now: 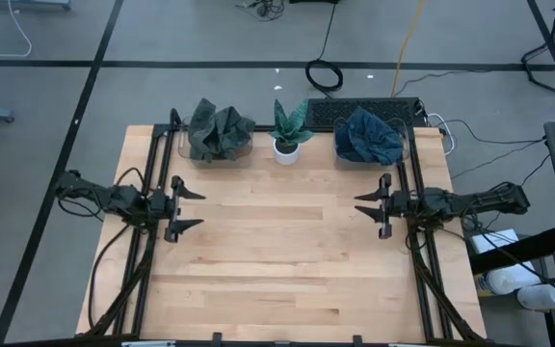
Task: Pick & Place hat
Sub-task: Return to Home Position
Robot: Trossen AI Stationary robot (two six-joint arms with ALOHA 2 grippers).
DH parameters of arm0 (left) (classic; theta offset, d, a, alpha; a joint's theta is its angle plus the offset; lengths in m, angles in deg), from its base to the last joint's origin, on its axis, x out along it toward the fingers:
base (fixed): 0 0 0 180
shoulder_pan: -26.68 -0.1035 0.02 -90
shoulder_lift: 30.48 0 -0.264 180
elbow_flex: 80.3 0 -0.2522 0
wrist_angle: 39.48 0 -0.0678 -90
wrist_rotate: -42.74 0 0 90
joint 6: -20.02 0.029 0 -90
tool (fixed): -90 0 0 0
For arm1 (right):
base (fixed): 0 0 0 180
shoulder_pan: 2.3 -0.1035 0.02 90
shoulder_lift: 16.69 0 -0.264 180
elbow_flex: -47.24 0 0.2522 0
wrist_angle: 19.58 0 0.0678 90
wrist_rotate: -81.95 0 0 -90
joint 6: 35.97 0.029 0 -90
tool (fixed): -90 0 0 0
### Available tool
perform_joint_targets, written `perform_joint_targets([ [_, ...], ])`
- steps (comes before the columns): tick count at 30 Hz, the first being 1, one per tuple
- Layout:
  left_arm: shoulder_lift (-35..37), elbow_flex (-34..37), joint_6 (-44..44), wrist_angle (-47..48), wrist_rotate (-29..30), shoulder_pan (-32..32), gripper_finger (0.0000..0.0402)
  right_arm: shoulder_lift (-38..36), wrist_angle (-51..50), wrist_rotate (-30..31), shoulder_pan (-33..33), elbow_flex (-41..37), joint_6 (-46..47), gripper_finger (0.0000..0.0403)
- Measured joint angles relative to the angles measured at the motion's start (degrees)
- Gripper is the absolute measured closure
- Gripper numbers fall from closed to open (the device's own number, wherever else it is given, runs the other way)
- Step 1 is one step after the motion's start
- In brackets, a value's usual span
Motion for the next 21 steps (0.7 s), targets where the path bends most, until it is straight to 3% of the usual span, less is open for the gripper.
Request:
perform_joint_targets([
  [5, -0.2, -0.1, -0.8, 1.7, 0.0, 0.0, 0.0082, -5.9, -6.0, 0.0, 0.0, 0.9, 0.4, 0.0291],
  [10, -0.2, -0.1, -0.5, 1.9, 0.2, 0.0, 0.0091, -5.8, -9.0, -0.2, 0.0, 3.1, 0.2, 0.0293],
  [21, -1.5, -0.3, 0.1, 6.5, 10.4, -0.1, 0.0084, -4.9, -13.5, -0.5, 0.0, 2.5, 2.9, 0.0293],
])
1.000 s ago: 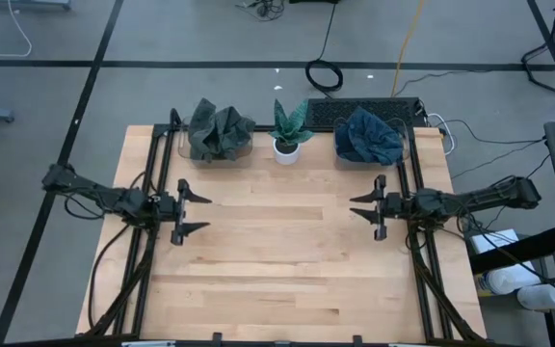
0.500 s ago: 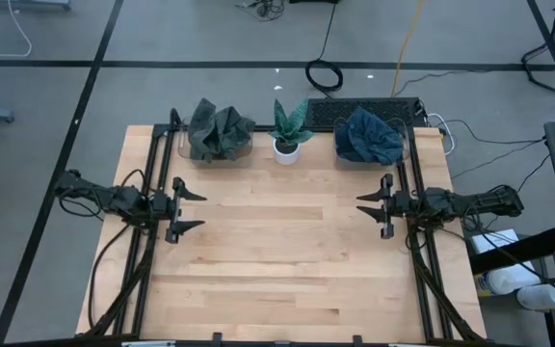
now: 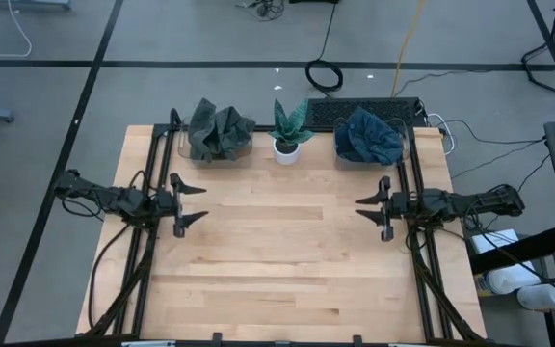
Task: Pick & Place hat
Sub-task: Return to Home Position
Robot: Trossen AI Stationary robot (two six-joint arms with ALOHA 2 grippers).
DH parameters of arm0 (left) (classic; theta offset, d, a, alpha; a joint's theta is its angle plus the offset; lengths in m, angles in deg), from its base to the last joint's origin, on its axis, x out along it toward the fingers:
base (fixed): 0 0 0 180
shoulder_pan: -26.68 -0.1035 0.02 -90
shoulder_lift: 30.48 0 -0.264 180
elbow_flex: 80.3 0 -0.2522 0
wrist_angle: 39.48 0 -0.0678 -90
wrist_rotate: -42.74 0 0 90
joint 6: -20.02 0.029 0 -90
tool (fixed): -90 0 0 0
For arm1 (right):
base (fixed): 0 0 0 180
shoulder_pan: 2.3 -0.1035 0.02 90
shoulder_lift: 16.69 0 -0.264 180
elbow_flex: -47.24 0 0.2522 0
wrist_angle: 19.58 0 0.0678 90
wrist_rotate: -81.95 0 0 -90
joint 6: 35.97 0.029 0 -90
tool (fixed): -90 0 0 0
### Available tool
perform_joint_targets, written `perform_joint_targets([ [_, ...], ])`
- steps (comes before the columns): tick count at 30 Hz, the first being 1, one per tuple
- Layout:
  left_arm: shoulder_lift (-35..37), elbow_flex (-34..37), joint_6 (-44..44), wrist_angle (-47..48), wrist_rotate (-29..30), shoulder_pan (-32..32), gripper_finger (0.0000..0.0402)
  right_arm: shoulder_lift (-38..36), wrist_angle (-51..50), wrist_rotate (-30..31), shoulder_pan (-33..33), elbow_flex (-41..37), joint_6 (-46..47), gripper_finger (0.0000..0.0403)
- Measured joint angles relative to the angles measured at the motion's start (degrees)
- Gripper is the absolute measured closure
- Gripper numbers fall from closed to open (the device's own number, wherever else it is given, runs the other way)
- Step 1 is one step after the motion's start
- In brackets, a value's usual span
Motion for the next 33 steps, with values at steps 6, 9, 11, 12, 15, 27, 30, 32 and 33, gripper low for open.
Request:
perform_joint_targets([
  [6, -0.9, 0.0, -0.1, 0.0, 0.0, 0.0, 0.0076, 2.5, -0.7, 0.2, 0.0, 0.0, 0.8, 0.0292],
  [9, -0.9, 0.0, -0.1, 0.0, -0.2, 0.0, 0.0081, 3.4, -0.6, 0.2, 0.0, 0.0, 1.1, 0.0293],
  [11, -0.9, 0.0, 0.1, -0.1, -0.2, 0.0, 0.0085, 4.0, 0.6, 0.3, 0.0, 0.0, 1.0, 0.0292],
  [12, -0.9, 0.0, 0.1, -0.3, -0.2, 0.0, 0.0088, 4.4, 2.0, 0.4, 0.0, 0.0, 1.0, 0.0291],
  [15, -0.9, 0.0, 0.1, -0.5, -0.3, 0.0, 0.0093, 5.1, 7.3, 0.5, 0.0, 0.0, 1.1, 0.0291],
  [27, -0.9, 0.1, -0.2, -0.6, -0.3, 0.0, 0.0081, 5.1, 15.8, 0.4, 0.1, 0.0, 1.1, 0.0293],
  [30, -0.9, 0.1, -0.3, -0.6, -0.3, 0.0, 0.0077, 5.1, 15.9, 0.4, 0.1, 0.0, 1.1, 0.0292],
  [32, -0.9, 0.1, -0.3, -0.6, -0.3, 0.0, 0.0076, 5.1, 16.0, 0.4, 0.1, 0.0, 1.1, 0.0291],
  [33, -0.9, 0.1, -0.3, -0.6, -0.3, 0.0, 0.0077, 5.1, 16.1, 0.3, 0.1, 0.0, 1.1, 0.0291],
])
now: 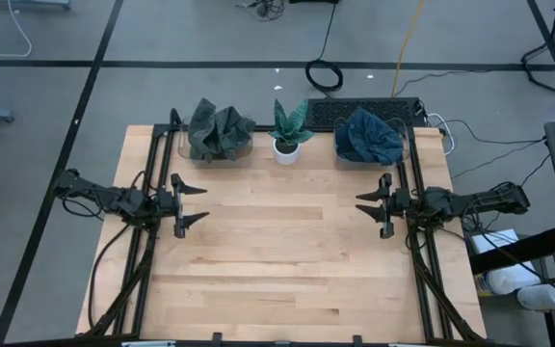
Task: Pick & Place hat
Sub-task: Return to Home Position
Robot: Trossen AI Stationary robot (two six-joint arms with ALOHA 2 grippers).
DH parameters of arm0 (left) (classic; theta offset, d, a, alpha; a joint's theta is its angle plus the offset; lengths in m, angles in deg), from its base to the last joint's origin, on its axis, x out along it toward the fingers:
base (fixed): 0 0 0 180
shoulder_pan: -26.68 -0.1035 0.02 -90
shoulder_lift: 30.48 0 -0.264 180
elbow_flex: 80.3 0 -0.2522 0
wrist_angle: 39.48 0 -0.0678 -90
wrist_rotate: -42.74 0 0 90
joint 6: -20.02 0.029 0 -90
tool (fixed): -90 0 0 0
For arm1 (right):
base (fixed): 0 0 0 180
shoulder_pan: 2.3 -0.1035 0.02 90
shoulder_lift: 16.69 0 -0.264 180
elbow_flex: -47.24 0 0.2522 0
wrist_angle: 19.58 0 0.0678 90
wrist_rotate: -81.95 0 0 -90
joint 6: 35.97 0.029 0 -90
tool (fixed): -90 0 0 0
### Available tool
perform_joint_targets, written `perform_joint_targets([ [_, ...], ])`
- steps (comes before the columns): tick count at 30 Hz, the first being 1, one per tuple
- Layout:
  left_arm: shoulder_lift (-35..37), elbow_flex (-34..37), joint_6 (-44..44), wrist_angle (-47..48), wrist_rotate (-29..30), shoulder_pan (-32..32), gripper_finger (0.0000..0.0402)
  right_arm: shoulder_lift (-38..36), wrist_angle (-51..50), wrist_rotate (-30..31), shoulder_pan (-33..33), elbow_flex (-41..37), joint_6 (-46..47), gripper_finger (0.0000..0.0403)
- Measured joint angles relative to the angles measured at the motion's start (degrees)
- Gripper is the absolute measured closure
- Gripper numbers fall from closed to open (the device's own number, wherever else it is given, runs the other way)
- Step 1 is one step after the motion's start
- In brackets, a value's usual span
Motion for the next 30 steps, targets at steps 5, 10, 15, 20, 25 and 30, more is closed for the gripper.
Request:
perform_joint_targets([
  [5, 0.0, 0.0, 0.0, 0.0, 0.0, 0.0, 0.0086, 0.0, 0.0, 0.0, 0.0, 0.0, 0.0, 0.0293],
  [10, 0.0, 0.0, 0.0, -0.1, 0.0, 0.0, 0.0093, 0.0, 0.1, 0.0, 0.0, 0.0, 0.0, 0.0291],
  [15, 0.0, 0.0, 0.0, -0.1, 0.0, 0.0, 0.0088, -1.3, 0.5, -0.1, 0.0, -0.5, 0.0, 0.0293],
  [20, 0.0, 0.0, 0.0, -0.1, 0.0, 0.0, 0.0078, -5.2, -0.1, -0.2, 0.0, -2.6, 0.0, 0.0292],
  [25, 0.0, 0.0, 0.0, -0.2, -0.1, 0.0, 0.0079, -6.0, -0.2, -0.1, 0.0, -2.6, 0.0, 0.0293],
  [30, 0.0, 0.0, 0.0, -0.2, -0.1, 0.0, 0.0089, -6.0, -0.2, -0.1, 0.0, -2.5, 0.0, 0.0292],
])
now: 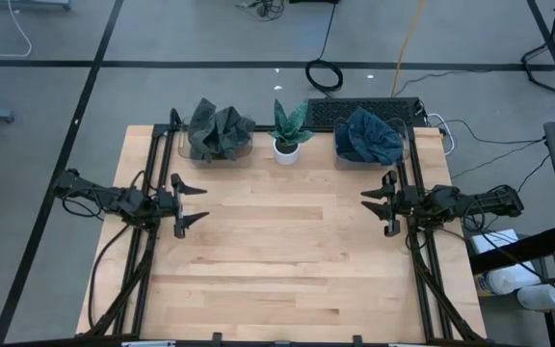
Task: Pick & Place hat
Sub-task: Return to Home Position
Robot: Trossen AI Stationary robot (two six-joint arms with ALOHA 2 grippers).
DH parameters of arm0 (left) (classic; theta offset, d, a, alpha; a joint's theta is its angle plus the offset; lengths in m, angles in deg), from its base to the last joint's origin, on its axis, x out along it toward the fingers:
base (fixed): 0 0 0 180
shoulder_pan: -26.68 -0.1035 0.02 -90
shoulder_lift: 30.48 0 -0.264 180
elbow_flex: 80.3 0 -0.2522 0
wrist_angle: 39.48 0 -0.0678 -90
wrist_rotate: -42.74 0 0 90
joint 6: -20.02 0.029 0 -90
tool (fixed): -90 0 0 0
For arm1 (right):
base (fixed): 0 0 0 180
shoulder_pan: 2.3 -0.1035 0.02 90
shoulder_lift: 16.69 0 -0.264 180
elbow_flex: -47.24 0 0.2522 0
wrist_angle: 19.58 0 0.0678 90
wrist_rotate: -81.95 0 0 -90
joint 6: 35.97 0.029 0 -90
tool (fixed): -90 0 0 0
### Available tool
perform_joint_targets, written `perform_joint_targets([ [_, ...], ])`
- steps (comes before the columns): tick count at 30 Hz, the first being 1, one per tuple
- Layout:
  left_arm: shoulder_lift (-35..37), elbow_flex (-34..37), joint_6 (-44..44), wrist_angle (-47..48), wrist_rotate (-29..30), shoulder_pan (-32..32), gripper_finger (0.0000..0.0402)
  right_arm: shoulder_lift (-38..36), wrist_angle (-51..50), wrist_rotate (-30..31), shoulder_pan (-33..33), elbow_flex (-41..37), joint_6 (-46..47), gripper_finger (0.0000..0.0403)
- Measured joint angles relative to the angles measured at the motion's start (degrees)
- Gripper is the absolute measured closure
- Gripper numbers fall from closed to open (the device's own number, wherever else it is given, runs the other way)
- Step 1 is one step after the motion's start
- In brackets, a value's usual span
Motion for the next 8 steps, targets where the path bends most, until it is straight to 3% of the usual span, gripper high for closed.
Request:
perform_joint_targets([
  [8, 0.0, 0.0, 0.0, 0.1, 0.0, 0.0, 0.0096, 0.0, 0.0, 0.0, 2.1, 0.0, 0.0, 0.0291],
])
